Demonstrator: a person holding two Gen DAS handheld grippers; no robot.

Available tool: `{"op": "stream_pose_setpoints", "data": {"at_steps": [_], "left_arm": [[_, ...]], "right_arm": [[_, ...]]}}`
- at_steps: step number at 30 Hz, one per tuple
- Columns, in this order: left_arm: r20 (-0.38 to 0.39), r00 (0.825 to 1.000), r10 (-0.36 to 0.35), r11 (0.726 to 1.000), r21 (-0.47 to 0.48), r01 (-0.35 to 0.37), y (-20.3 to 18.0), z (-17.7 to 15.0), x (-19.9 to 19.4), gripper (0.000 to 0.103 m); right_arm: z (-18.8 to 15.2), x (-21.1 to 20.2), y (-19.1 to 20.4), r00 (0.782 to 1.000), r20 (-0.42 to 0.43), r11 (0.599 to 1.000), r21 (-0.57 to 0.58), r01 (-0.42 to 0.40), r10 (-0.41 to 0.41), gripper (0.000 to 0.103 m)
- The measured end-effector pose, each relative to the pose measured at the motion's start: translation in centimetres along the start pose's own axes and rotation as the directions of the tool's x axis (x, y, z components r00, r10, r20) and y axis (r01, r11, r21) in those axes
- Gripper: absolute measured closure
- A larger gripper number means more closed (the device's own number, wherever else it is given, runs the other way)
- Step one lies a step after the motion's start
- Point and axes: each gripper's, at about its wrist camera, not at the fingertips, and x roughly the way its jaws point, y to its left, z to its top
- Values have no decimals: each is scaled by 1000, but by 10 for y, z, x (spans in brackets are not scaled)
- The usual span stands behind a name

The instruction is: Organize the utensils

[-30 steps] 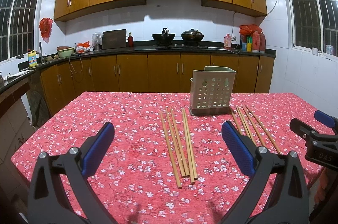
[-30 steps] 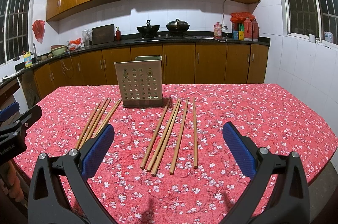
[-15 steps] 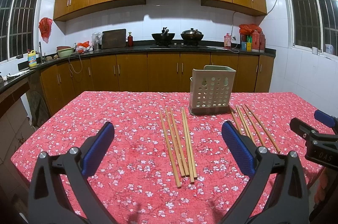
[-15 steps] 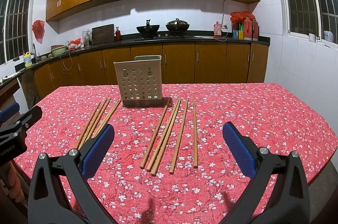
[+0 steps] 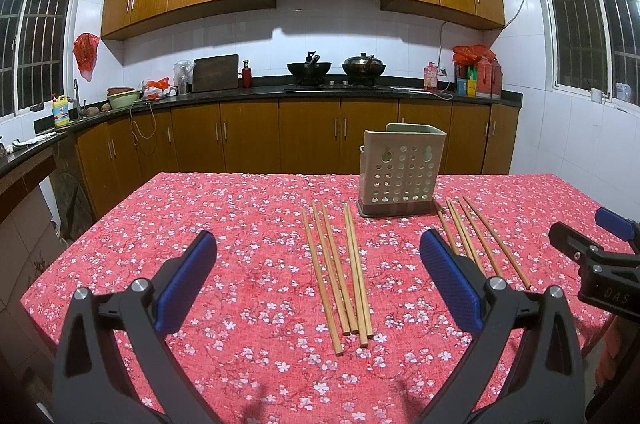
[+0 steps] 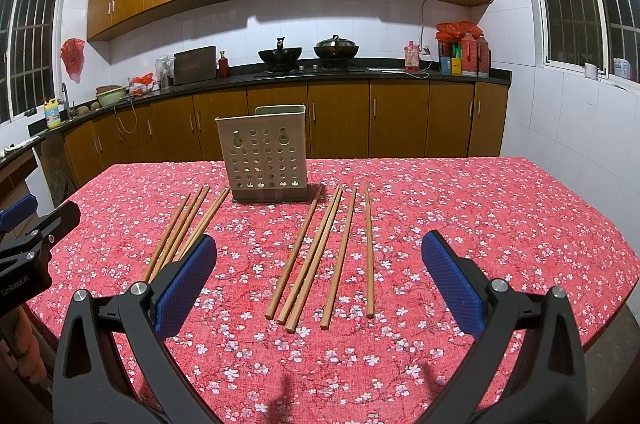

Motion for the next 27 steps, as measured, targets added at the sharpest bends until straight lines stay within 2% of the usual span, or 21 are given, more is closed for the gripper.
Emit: {"op": "stream_pose_setpoints", "data": {"at_steps": [20,27], "left_arm": [[-7,1000,5,1000,0,-5,-2,-4,4,4],[-78,996,50,999,-6,-51,3,-7,26,4]], "right_arm": [[1,-3,-1,1000,-3,1000,0,5,-5,2],[5,23,-13,997,-60,999,12,48,-47,2]]}}
